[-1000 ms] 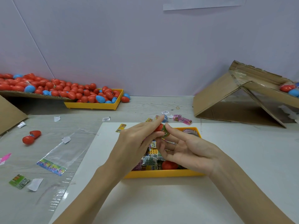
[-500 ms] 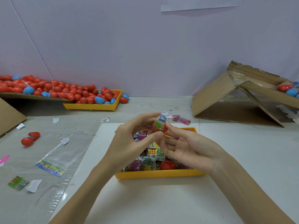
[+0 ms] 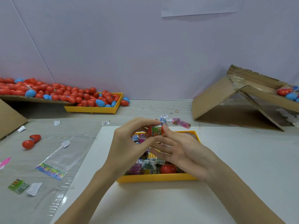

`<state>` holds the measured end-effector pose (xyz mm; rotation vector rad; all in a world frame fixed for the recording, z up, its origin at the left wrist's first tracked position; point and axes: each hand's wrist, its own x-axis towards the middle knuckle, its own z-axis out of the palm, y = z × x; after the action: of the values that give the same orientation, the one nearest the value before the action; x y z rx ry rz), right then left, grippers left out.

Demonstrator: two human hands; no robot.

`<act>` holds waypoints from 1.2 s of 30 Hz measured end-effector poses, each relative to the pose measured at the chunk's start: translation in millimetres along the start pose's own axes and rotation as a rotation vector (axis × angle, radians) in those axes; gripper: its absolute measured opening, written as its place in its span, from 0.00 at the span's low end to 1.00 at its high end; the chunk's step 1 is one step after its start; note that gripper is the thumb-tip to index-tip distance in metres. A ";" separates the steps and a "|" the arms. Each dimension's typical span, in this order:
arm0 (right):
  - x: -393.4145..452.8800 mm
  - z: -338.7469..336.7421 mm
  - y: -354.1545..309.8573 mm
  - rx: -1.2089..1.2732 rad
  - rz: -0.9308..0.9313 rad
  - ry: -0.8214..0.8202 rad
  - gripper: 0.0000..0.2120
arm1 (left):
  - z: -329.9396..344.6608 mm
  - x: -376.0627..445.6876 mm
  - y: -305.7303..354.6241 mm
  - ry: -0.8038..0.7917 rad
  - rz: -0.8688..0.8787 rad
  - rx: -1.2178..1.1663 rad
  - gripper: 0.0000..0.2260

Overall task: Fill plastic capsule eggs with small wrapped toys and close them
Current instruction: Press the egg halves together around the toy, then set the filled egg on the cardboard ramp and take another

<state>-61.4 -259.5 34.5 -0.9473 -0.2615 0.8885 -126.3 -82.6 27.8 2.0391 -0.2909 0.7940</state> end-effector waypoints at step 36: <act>143.3 -65.1 -98.5 -1.808 -0.327 0.788 0.18 | -12.1 4.8 -34.5 -0.005 -0.004 0.686 0.16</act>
<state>118.5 -216.5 50.1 -2.6933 -0.5021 -0.3478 -111.1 -52.7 12.5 2.6738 -0.0059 0.9758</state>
